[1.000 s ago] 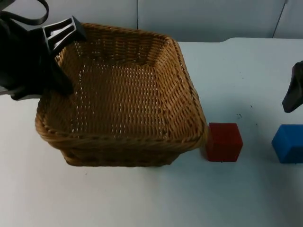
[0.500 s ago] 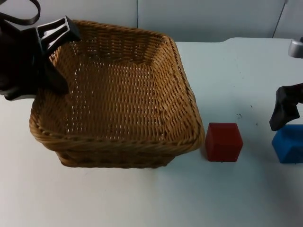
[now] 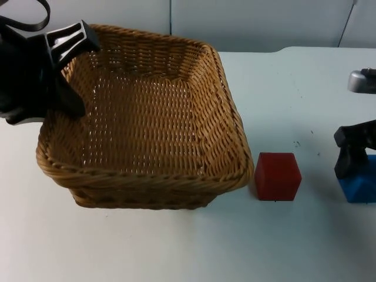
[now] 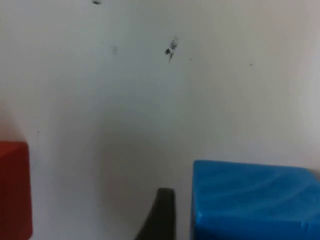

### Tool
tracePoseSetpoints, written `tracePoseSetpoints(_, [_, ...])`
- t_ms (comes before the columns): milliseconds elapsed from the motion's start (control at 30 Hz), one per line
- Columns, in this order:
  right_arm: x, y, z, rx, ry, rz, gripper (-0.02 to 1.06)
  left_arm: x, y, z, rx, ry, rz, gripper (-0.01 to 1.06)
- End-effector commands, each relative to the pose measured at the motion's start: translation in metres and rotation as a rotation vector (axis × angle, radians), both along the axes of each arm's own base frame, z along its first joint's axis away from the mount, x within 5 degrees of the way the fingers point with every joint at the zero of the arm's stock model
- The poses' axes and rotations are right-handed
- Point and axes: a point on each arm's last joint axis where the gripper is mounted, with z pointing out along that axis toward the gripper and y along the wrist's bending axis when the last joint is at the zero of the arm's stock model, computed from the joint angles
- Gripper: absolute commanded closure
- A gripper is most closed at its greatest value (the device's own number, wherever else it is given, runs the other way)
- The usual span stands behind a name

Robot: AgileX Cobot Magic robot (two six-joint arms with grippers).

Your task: Pick up the basket with the left hand and place the blue cube into the basket with the right hand.

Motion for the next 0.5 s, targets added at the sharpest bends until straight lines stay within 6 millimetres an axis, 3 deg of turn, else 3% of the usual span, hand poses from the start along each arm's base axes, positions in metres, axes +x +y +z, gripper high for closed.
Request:
tracePoseSetpoints(0, [-0.0003, 0.0016, -0.0039, 0.001, 0.003, 0.005, 0.36, 0.0012, 0.0008, 0.0051, -0.021, -0.034, 0.029, 1.05])
tracePoseSetpoints(67, [-0.0005, 0.0015, -0.0054, 0.0, 0.008, 0.003, 0.48, 0.0012, 0.0008, 0.0051, -0.023, -0.033, 0.03, 1.05])
tracePoseSetpoints(133, [-0.0005, 0.0015, -0.0054, 0.0, 0.008, 0.003, 0.53, 0.0012, 0.0007, 0.0052, -0.024, -0.033, 0.031, 1.05])
tracePoseSetpoints(233, [-0.0005, 0.0015, -0.0054, 0.0, 0.008, 0.003, 0.75, 0.0013, 0.0007, 0.0052, -0.025, -0.032, 0.032, 1.05])
tracePoseSetpoints(267, [-0.0005, 0.0015, -0.0054, 0.0, 0.008, 0.003, 0.75, 0.0013, 0.0007, 0.0052, -0.025, -0.032, 0.032, 1.05])
tracePoseSetpoints(367, [-0.0008, 0.0016, -0.0047, 0.001, 0.009, 0.003, 1.05, 0.0015, 0.0008, 0.0053, -0.025, -0.034, 0.034, 1.05])
tracePoseSetpoints(467, [-0.0007, 0.0017, 0.0008, 0.003, 0.001, 0.004, 1.05, 0.0016, 0.0008, 0.0054, -0.025, -0.036, 0.034, 1.05])
